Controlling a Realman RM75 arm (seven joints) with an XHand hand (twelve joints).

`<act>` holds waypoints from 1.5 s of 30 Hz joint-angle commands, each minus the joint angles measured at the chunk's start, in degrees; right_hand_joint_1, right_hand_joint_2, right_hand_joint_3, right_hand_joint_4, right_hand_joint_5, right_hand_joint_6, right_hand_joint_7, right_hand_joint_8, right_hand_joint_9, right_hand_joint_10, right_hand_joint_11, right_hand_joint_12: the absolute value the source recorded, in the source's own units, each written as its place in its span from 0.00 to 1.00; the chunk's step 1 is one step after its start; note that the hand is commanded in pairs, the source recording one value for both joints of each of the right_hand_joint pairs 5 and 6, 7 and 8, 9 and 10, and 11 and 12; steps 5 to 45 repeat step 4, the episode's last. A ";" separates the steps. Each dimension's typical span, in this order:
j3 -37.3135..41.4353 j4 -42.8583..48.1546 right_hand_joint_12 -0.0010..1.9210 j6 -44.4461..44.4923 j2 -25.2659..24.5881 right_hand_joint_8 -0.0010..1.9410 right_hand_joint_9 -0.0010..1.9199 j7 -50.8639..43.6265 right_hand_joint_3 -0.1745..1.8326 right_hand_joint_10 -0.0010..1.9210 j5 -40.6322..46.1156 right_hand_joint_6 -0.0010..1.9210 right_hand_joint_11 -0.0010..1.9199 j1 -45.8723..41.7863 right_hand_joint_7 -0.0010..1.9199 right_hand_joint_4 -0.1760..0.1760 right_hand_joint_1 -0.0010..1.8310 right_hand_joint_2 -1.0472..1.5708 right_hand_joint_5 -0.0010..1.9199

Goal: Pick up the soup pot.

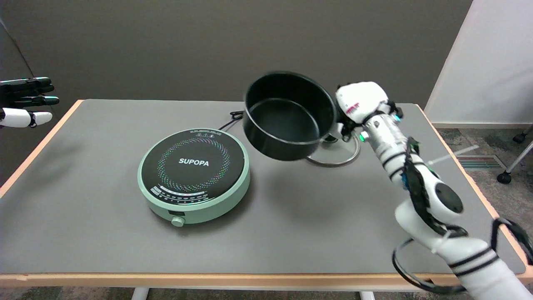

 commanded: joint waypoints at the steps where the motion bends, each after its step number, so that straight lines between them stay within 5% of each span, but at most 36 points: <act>1: -18.74 -11.71 0.90 -8.35 -1.45 0.89 0.90 -5.74 0.58 0.90 10.38 0.90 0.90 23.00 0.90 0.25 0.49 0.86 0.90; 4: -20.98 -14.15 0.90 -9.09 -4.42 0.89 0.90 -8.10 0.57 0.90 11.39 0.90 0.90 25.78 0.90 0.25 0.49 0.87 0.90; 45: -20.98 -14.15 0.90 -9.09 -4.42 0.89 0.90 -8.10 0.57 0.90 11.39 0.90 0.90 25.78 0.90 0.25 0.49 0.87 0.90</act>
